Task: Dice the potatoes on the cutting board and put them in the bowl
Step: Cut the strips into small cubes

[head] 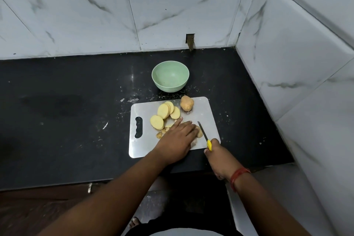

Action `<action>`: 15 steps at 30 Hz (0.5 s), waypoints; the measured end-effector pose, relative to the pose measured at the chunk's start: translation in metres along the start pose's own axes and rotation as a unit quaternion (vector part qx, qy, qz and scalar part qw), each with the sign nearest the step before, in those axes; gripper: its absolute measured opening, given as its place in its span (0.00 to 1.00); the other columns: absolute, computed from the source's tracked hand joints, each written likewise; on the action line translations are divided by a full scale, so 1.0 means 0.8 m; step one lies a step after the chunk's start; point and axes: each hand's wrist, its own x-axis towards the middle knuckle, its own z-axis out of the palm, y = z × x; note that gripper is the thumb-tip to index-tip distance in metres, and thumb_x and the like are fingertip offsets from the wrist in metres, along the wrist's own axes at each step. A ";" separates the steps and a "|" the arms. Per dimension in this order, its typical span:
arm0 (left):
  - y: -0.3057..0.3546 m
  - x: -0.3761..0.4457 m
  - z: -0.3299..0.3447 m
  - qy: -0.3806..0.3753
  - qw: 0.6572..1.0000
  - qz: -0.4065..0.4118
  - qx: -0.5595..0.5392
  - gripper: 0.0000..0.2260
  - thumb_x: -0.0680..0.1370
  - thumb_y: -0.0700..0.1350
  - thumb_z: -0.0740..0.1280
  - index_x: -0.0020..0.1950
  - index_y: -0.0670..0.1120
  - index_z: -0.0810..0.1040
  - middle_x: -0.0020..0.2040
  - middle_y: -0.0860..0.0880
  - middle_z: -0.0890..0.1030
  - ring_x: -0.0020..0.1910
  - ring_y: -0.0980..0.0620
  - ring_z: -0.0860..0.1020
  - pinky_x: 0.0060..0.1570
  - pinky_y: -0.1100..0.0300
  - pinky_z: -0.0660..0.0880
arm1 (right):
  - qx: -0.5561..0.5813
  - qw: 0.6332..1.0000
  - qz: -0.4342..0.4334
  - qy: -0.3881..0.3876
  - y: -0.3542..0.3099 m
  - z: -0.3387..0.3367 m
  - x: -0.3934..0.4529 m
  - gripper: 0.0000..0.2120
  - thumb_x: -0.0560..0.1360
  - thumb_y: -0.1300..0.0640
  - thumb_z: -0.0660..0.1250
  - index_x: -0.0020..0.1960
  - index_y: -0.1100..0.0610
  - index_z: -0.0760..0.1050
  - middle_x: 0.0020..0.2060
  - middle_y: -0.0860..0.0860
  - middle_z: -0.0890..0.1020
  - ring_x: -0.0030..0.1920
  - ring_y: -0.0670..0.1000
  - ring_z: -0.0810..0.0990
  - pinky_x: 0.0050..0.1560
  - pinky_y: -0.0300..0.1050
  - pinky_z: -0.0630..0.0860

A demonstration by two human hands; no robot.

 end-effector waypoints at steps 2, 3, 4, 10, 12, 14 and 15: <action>0.002 -0.003 0.001 0.003 1.000 0.003 0.006 0.17 0.82 0.49 0.67 0.69 0.44 0.77 0.68 0.43 0.78 0.71 0.43 0.73 0.77 0.42 0.61 | -0.022 1.000 0.001 -0.001 -0.001 0.002 0.000 0.06 0.82 0.54 0.54 0.52 0.57 0.61 0.36 0.56 0.73 0.30 0.53 0.72 0.27 0.41 0.67; 0.002 -0.004 0.002 0.003 1.000 0.001 0.007 0.17 0.82 0.49 0.67 0.69 0.44 0.77 0.69 0.42 0.78 0.71 0.43 0.73 0.77 0.42 0.61 | -0.030 1.000 0.002 -0.004 -0.002 0.004 0.000 0.06 0.83 0.54 0.53 0.53 0.57 0.61 0.36 0.56 0.73 0.30 0.53 0.72 0.27 0.41 0.67; 0.003 -0.006 0.002 0.002 1.000 0.000 0.007 0.17 0.82 0.49 0.67 0.69 0.44 0.77 0.69 0.42 0.77 0.71 0.43 0.73 0.77 0.42 0.61 | -0.038 0.999 0.002 -0.004 -0.002 0.005 0.000 0.06 0.83 0.54 0.53 0.53 0.57 0.61 0.36 0.56 0.73 0.30 0.53 0.72 0.28 0.41 0.67; 0.006 -0.009 -0.003 -0.020 0.998 -0.046 -0.024 0.21 0.85 0.53 0.59 0.74 0.44 0.73 0.76 0.43 0.71 0.75 0.46 0.68 0.80 0.46 0.53 | -0.027 0.999 0.004 0.024 0.002 0.004 0.006 0.06 0.82 0.54 0.54 0.54 0.57 0.62 0.37 0.56 0.74 0.32 0.53 0.73 0.33 0.45 0.70; 0.007 -0.009 -0.004 -0.031 0.996 -0.081 -0.023 0.25 0.85 0.56 0.54 0.75 0.43 0.71 0.77 0.44 0.70 0.78 0.46 0.64 0.80 0.48 0.48 | -0.023 0.999 0.004 0.033 0.003 0.002 0.007 0.06 0.82 0.53 0.54 0.54 0.57 0.63 0.37 0.56 0.74 0.32 0.53 0.73 0.34 0.47 0.70; 0.007 -0.008 -0.005 -0.043 0.995 -0.091 -0.011 0.26 0.84 0.57 0.52 0.76 0.43 0.72 0.77 0.45 0.70 0.79 0.45 0.63 0.80 0.47 0.48 | -0.032 0.999 0.002 0.029 0.001 0.002 0.008 0.07 0.82 0.53 0.54 0.54 0.57 0.63 0.37 0.56 0.75 0.33 0.53 0.73 0.34 0.46 0.70; 0.007 -0.008 -0.005 -0.047 0.995 -0.092 -0.008 0.26 0.84 0.58 0.52 0.75 0.44 0.72 0.77 0.45 0.70 0.79 0.45 0.63 0.80 0.46 0.49 | -0.040 0.999 0.000 0.024 0.000 0.003 0.008 0.07 0.82 0.53 0.54 0.54 0.57 0.63 0.37 0.56 0.75 0.33 0.53 0.73 0.34 0.45 0.69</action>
